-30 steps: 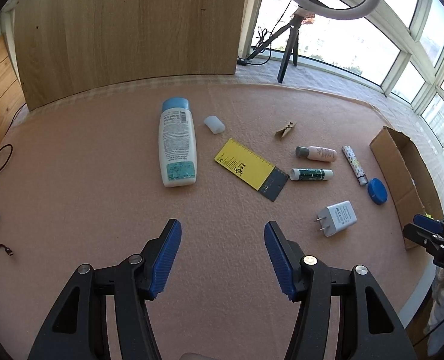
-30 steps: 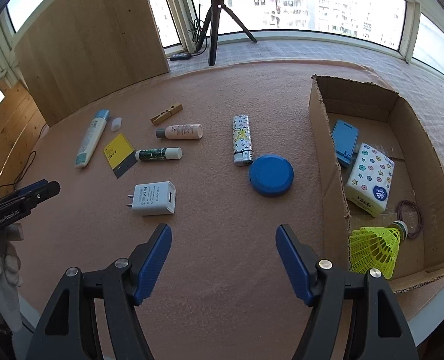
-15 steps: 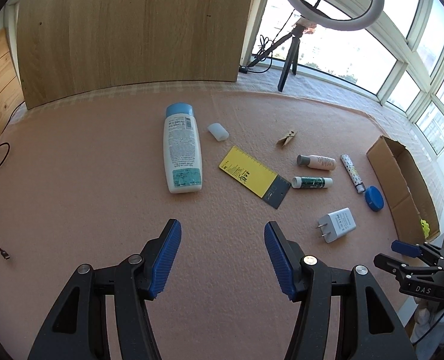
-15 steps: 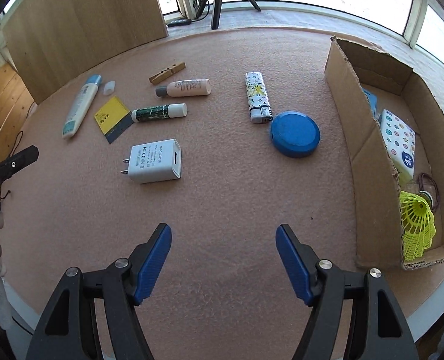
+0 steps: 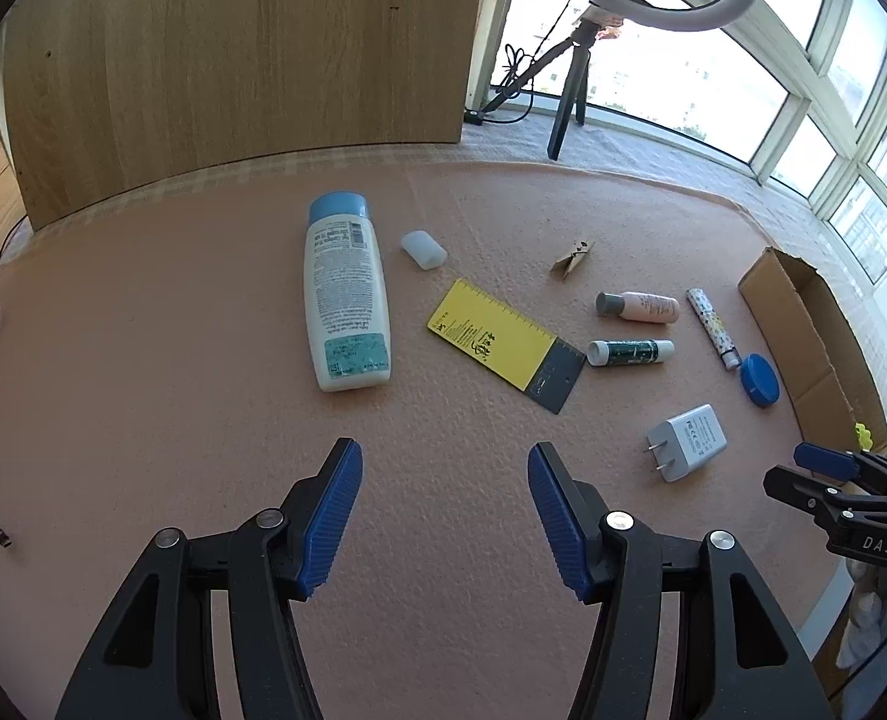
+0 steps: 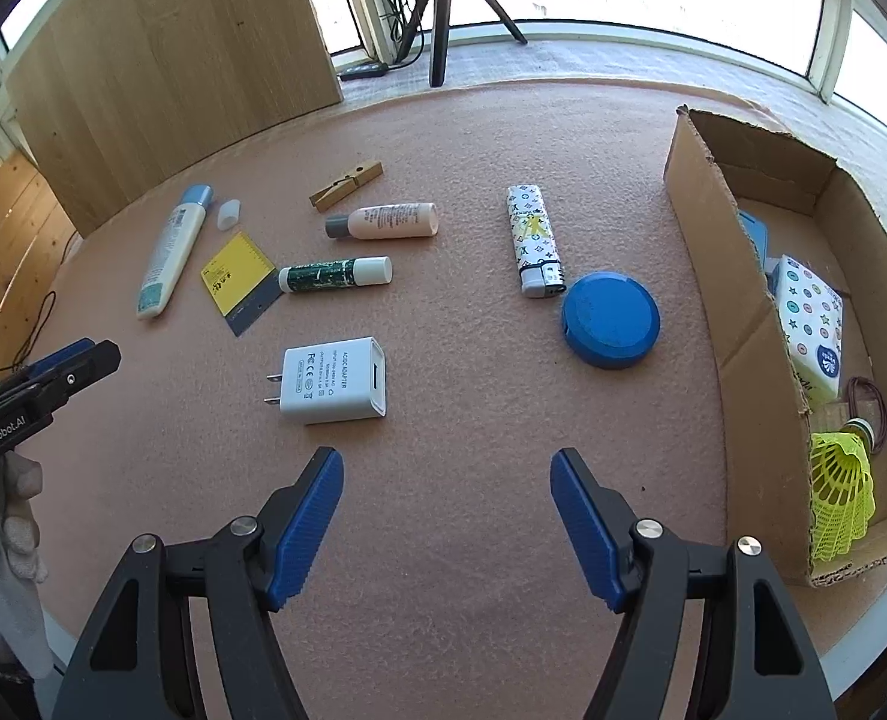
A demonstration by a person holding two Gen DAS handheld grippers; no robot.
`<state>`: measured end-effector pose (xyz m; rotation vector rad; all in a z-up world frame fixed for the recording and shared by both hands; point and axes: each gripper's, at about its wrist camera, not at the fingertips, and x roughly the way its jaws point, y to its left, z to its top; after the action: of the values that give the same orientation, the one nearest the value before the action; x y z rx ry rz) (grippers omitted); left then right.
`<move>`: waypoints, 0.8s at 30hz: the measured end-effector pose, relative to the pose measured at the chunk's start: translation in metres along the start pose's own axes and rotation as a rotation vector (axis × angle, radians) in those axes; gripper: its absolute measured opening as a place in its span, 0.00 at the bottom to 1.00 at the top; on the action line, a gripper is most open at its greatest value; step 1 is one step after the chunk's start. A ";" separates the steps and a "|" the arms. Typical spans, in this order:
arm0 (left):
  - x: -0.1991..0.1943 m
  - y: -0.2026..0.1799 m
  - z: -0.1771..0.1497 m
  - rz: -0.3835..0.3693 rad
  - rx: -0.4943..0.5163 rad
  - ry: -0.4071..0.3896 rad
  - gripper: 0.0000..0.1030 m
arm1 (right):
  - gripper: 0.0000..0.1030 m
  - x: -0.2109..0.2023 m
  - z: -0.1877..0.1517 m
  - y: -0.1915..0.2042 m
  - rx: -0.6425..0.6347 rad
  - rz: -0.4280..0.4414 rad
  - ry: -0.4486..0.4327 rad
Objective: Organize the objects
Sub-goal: 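Move both tools back toward the white USB charger on the mat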
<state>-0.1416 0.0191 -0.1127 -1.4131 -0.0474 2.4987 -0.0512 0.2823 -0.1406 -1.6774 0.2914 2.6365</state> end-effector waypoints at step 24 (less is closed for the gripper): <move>0.039 -0.095 -0.005 -0.237 0.207 0.125 0.52 | 0.39 0.026 0.029 -0.005 0.095 0.218 0.060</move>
<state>-0.1352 0.1194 -0.1327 -1.3863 0.0630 2.1526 -0.0883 0.2895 -0.1528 -1.7915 0.6248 2.6708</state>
